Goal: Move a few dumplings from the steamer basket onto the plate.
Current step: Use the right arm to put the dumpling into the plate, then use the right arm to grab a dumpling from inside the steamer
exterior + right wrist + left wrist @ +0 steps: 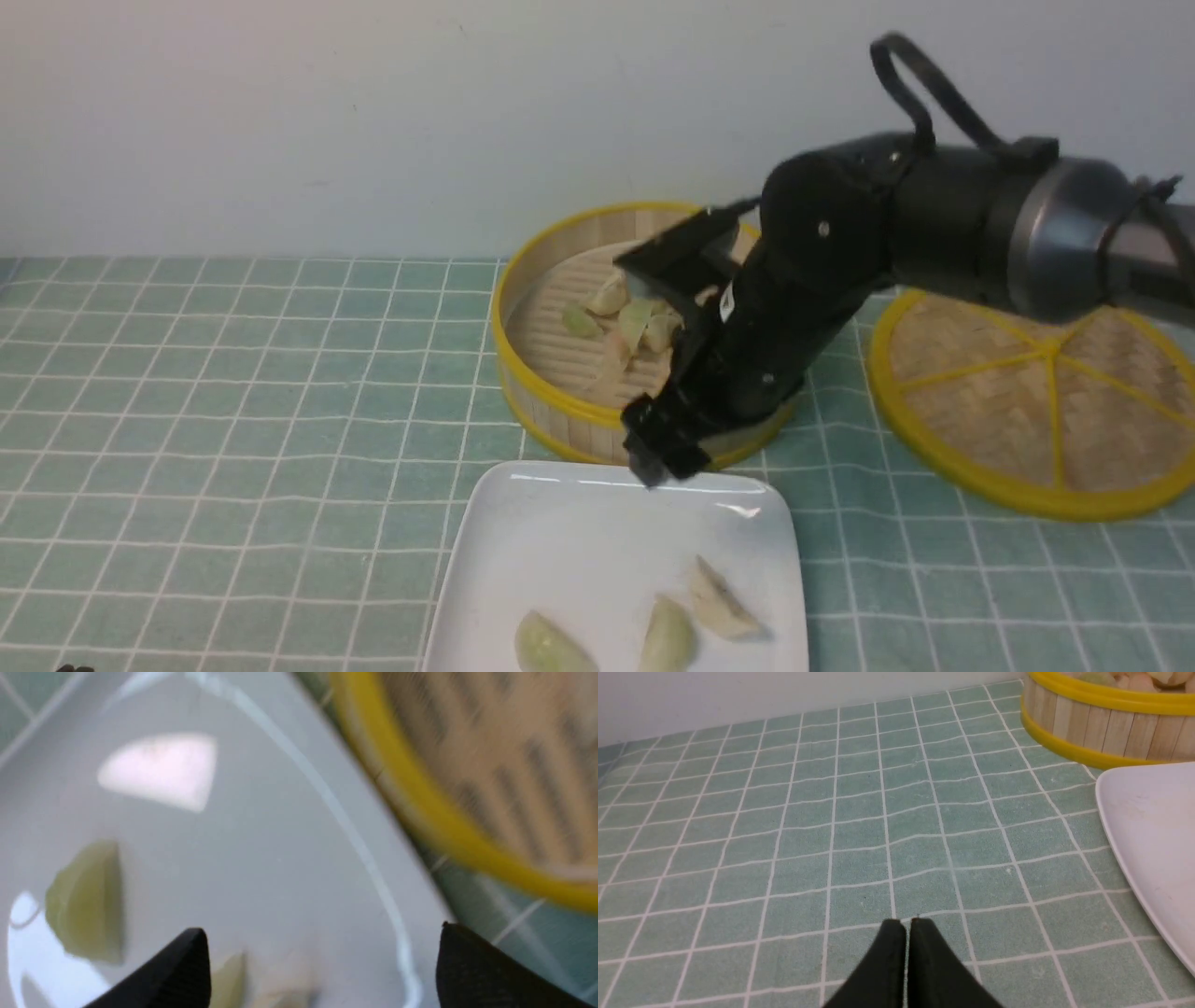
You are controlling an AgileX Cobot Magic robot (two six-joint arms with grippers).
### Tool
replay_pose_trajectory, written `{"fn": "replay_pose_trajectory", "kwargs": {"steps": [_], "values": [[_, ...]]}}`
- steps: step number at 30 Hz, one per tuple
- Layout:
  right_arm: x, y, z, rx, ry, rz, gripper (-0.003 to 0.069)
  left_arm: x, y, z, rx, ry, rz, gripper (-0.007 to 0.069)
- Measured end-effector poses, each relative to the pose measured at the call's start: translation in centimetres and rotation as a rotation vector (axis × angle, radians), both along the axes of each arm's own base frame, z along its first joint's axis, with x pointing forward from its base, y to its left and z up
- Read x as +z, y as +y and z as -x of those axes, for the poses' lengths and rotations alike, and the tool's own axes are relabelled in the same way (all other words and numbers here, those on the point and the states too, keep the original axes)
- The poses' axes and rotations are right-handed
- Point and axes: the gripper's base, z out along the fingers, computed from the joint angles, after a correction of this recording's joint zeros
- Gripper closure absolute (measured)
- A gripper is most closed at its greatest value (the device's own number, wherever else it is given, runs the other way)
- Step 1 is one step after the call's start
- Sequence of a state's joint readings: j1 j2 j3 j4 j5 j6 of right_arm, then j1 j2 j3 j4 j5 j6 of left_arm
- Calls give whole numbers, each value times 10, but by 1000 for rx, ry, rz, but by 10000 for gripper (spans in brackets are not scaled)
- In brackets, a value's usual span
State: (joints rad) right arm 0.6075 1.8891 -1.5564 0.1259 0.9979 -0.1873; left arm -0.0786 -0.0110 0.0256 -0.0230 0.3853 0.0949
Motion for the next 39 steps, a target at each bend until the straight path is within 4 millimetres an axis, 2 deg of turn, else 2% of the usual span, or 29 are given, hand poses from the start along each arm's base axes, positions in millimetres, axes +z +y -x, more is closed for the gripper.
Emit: {"fn": "replay_pose_trajectory", "kwargs": {"steps": [1, 3, 5, 6, 7, 8, 10, 11, 12, 14, 16, 20, 21, 24, 25, 27, 28, 29, 33, 35, 39], "values": [[3, 0, -2, -1, -10, -2, 71, 0, 0, 0, 0, 0, 0, 631], [27, -5, -26, -42, -100, -37, 71, 0, 0, 0, 0, 0, 0, 631], [36, -13, -51, -96, -143, -66, 71, 0, 0, 0, 0, 0, 0, 631], [32, -13, -54, -100, -137, -64, 71, 0, 0, 0, 0, 0, 0, 631], [26, -17, -73, -133, -126, -70, 71, 0, 0, 0, 0, 0, 0, 631], [23, -18, -77, -139, -116, -69, 71, 0, 0, 0, 0, 0, 0, 631], [1, -18, -89, -153, -53, -49, 71, 0, 0, 0, 0, 0, 0, 631], [-20, -15, -98, -157, 6, -29, 71, 0, 0, 0, 0, 0, 0, 631], [-19, -15, -98, -157, 4, -31, 71, 0, 0, 0, 0, 0, 0, 631], [-50, -9, -104, -158, 70, -9, 71, 0, 0, 0, 0, 0, 0, 631], [-64, -7, -107, -160, 98, -6, 71, 0, 0, 0, 0, 0, 0, 631], [-78, -5, -108, -164, 131, -7, 74, 0, 0, 0, 0, 0, 0, 631], [-84, -4, -109, -167, 140, -10, 88, 0, 0, 0, 0, 0, 0, 631], [-84, -3, -111, -169, 123, -20, 151, 0, 0, 0, 0, 0, 0, 631], [-84, -3, -111, -169, 121, -19, 220, 0, 0, 0, 0, 0, 0, 631], [-82, -3, -111, -168, 129, -17, 437, 0, 0, 0, 0, 0, 0, 631], [-82, -3, -111, -168, 132, -16, 452, 0, 0, 0, 0, 0, 0, 631], [-76, -4, -109, -163, 147, -8, 471, 0, 0, 0, 0, 0, 0, 631], [-42, -8, -99, -163, 149, -14, 454, 0, 0, 0, 0, 0, 0, 631], [0, -13, -89, -173, 89, -59, 454, 0, 0, 0, 0, 0, 0, 631], [51, -25, -55, -175, 47, -116, 454, 0, 0, 0, 0, 0, 0, 631]]}}
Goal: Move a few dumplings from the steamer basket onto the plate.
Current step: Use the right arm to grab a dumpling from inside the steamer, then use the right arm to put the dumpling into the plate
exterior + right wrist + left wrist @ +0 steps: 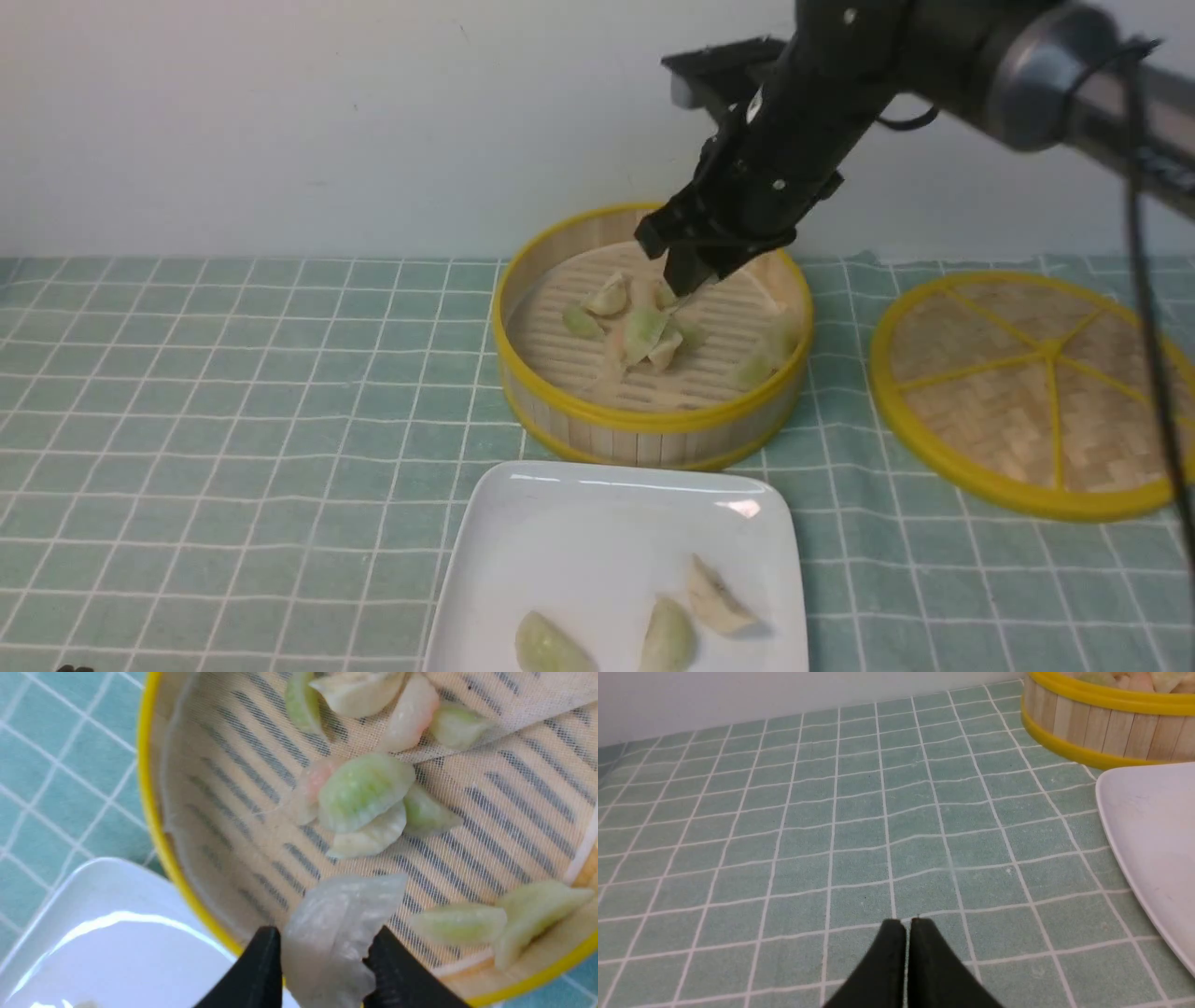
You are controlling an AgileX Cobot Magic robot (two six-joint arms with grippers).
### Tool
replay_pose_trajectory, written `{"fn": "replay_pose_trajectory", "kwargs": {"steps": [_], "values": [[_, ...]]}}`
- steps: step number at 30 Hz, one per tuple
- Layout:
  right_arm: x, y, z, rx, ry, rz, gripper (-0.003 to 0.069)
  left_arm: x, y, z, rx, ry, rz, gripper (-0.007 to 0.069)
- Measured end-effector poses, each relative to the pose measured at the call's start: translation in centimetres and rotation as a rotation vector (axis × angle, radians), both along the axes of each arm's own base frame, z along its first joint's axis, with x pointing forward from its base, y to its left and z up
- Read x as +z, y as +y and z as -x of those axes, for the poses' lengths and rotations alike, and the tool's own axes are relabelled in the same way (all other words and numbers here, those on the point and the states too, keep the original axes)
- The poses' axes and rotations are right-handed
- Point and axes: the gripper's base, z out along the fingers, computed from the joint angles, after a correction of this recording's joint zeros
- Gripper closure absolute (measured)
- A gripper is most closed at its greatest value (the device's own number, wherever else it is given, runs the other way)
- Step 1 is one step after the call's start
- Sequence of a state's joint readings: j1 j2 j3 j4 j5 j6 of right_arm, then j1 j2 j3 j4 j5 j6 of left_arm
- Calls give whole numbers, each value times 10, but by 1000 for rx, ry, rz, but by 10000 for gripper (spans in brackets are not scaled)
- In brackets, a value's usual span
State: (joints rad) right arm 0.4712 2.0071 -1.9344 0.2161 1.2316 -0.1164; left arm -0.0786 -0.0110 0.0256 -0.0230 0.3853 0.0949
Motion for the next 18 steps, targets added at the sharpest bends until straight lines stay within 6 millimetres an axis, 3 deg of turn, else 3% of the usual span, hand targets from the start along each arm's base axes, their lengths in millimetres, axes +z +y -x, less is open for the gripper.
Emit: {"fn": "replay_pose_trajectory", "kwargs": {"steps": [2, 4, 7, 9, 12, 14, 18], "values": [[6, -3, 20, 14, 16, 5, 454, 0, 0, 0, 0, 0, 0, 631], [-1, -4, 44, 40, 65, 30, 454, 0, 0, 0, 0, 0, 0, 631], [-24, 2, 68, 79, 144, 70, 454, 0, 0, 0, 0, 0, 0, 631], [-57, 7, 81, 102, 186, 98, 454, 0, 0, 0, 0, 0, 0, 631], [-95, 12, 86, 106, 193, 102, 454, 0, 0, 0, 0, 0, 0, 631], [-110, 16, 82, 84, 186, 78, 442, 0, 0, 0, 0, 0, 0, 631], [-124, 24, 76, 51, 185, 9, 291, 0, 0, 0, 0, 0, 0, 631]]}}
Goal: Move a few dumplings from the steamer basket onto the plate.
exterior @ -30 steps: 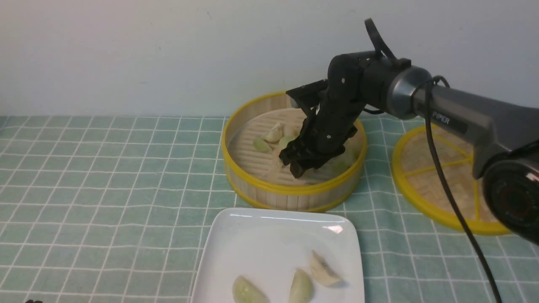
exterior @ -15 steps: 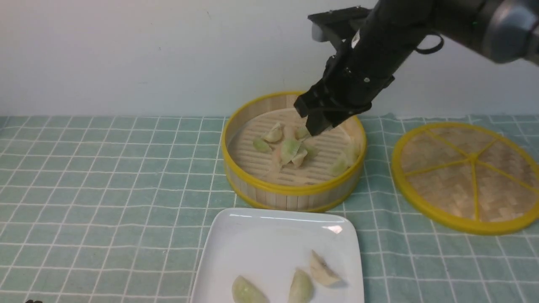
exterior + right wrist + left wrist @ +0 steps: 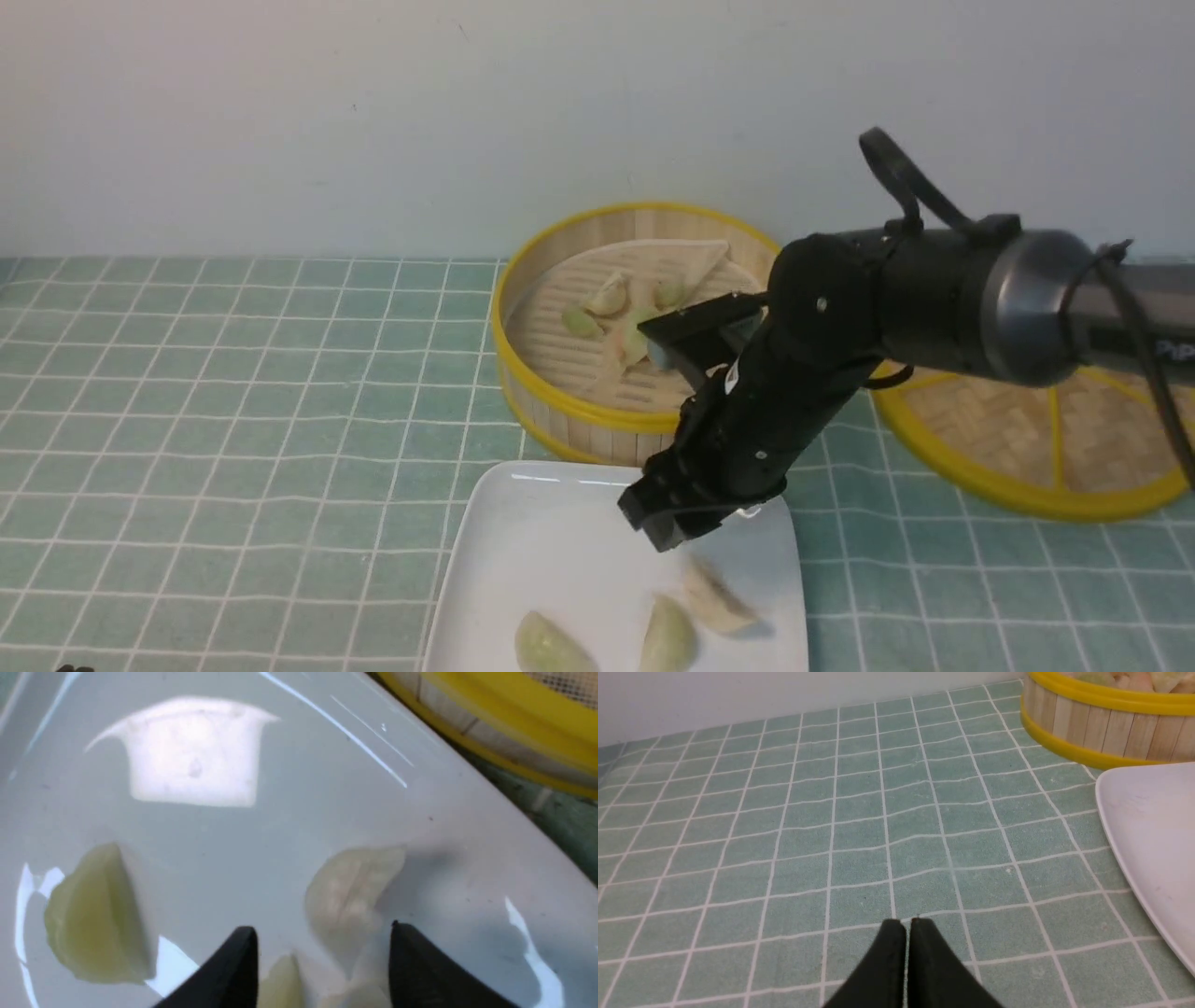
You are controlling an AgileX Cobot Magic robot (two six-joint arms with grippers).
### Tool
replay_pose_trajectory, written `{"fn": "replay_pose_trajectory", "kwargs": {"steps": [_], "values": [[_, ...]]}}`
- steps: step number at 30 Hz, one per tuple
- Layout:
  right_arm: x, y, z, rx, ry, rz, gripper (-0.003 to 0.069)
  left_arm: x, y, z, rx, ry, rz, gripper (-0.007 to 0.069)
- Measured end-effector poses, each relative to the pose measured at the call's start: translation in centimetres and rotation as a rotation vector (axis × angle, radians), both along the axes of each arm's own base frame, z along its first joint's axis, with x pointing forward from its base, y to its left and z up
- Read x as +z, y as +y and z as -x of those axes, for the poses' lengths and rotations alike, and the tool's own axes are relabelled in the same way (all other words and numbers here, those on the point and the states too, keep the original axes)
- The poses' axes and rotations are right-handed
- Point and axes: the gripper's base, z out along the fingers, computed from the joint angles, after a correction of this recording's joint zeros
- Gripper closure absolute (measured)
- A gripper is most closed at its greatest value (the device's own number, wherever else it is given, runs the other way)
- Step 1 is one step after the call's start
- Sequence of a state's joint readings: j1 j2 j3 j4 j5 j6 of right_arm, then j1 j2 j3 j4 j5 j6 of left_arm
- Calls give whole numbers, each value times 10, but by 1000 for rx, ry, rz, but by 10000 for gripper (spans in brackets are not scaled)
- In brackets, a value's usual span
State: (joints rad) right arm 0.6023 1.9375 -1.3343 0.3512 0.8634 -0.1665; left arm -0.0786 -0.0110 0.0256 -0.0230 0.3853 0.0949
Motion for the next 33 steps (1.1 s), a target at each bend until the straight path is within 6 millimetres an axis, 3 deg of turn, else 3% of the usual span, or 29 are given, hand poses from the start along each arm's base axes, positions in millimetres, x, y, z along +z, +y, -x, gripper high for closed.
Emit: {"fn": "replay_pose_trajectory", "kwargs": {"steps": [5, 8, 10, 11, 14, 15, 16, 19, 21, 23, 25, 27, 28, 30, 33], "values": [[3, 2, 2, 27, 12, -17, 104, 0, 0, 0, 0, 0, 0, 631], [18, 0, 5, 37, 18, -8, 102, 0, 0, 0, 0, 0, 0, 631], [47, -6, 12, 38, -30, -24, 195, 0, 0, 0, 0, 0, 0, 631], [50, -7, 13, 38, -36, -27, 207, 0, 0, 0, 0, 0, 0, 631], [122, -27, 36, 16, -206, -106, 449, 0, 0, 0, 0, 0, 0, 631], [131, -30, 40, 9, -229, -114, 500, 0, 0, 0, 0, 0, 0, 631], [171, -48, 60, -23, -351, -173, 596, 0, 0, 0, 0, 0, 0, 631], [217, -80, 97, -82, -538, -259, 656, 0, 0, 0, 0, 0, 0, 631], [235, -105, 126, -125, -665, -314, 668, 0, 0, 0, 0, 0, 0, 631], [241, -131, 158, -171, -789, -379, 671, 0, 0, 0, 0, 0, 0, 631], [234, -148, 179, -194, -855, -419, 673, 0, 0, 0, 0, 0, 0, 631], [218, -177, 218, -225, -990, -511, 673, 0, 0, 0, 0, 0, 0, 631], [219, -182, 224, -227, -1023, -533, 673, 0, 0, 0, 0, 0, 0, 631], [194, -204, 255, -267, -1101, -638, 673, 0, 0, 0, 0, 0, 0, 631], [176, -221, 279, -295, -1170, -712, 673, 0, 0, 0, 0, 0, 0, 631]]}}
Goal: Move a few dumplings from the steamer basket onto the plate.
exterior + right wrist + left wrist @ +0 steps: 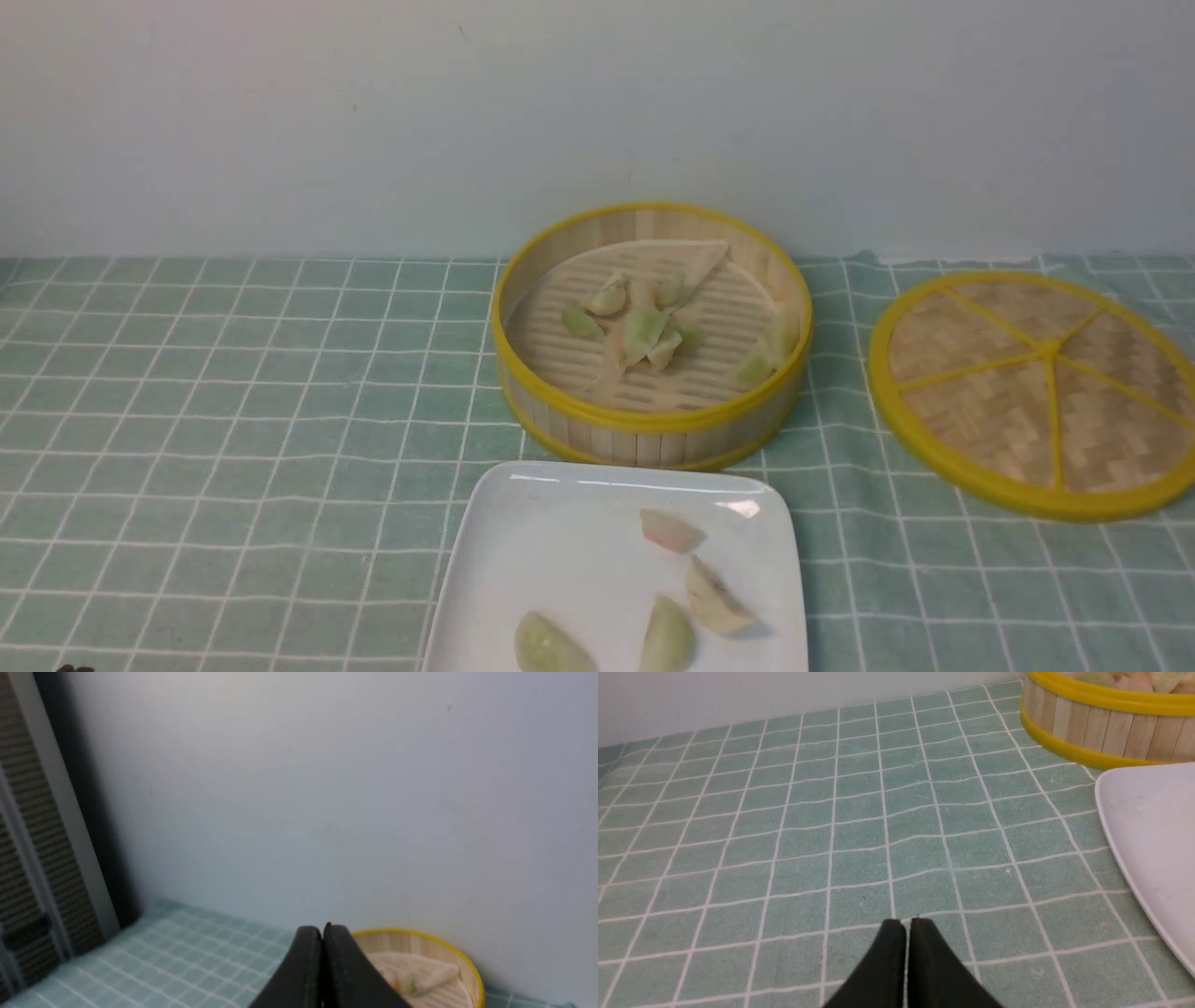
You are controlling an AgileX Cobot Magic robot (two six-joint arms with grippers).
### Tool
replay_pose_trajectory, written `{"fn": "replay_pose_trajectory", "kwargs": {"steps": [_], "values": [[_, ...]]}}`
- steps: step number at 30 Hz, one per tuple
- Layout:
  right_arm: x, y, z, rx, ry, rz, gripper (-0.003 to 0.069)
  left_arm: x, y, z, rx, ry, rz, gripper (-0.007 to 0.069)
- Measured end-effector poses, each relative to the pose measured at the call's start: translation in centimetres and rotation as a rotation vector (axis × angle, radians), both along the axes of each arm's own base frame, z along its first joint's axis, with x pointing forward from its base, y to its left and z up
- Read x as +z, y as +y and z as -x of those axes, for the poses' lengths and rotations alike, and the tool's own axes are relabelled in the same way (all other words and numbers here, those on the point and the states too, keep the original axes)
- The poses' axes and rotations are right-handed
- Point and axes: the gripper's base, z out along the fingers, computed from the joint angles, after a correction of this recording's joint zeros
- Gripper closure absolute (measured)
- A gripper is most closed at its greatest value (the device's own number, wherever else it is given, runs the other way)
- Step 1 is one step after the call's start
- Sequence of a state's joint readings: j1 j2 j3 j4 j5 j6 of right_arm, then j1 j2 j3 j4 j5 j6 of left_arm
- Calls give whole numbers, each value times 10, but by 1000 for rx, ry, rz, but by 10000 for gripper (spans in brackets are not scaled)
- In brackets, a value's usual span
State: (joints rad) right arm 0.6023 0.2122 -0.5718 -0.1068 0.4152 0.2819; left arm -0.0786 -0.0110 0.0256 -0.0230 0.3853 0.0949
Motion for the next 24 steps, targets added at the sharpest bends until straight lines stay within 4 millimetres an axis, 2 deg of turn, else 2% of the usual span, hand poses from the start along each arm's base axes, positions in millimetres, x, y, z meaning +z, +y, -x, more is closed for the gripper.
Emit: {"fn": "replay_pose_trajectory", "kwargs": {"steps": [3, 5, 8, 24], "values": [[-22, -17, 20, -32, -83, -43, 673, 0, 0, 0, 0, 0, 0, 631], [-33, -20, 22, -43, -88, -53, 673, 0, 0, 0, 0, 0, 0, 631], [-38, -19, 20, -45, -65, -59, 673, 0, 0, 0, 0, 0, 1, 631], [-39, -19, 20, -43, -55, -60, 673, 0, 0, 0, 0, 0, 0, 631]]}}
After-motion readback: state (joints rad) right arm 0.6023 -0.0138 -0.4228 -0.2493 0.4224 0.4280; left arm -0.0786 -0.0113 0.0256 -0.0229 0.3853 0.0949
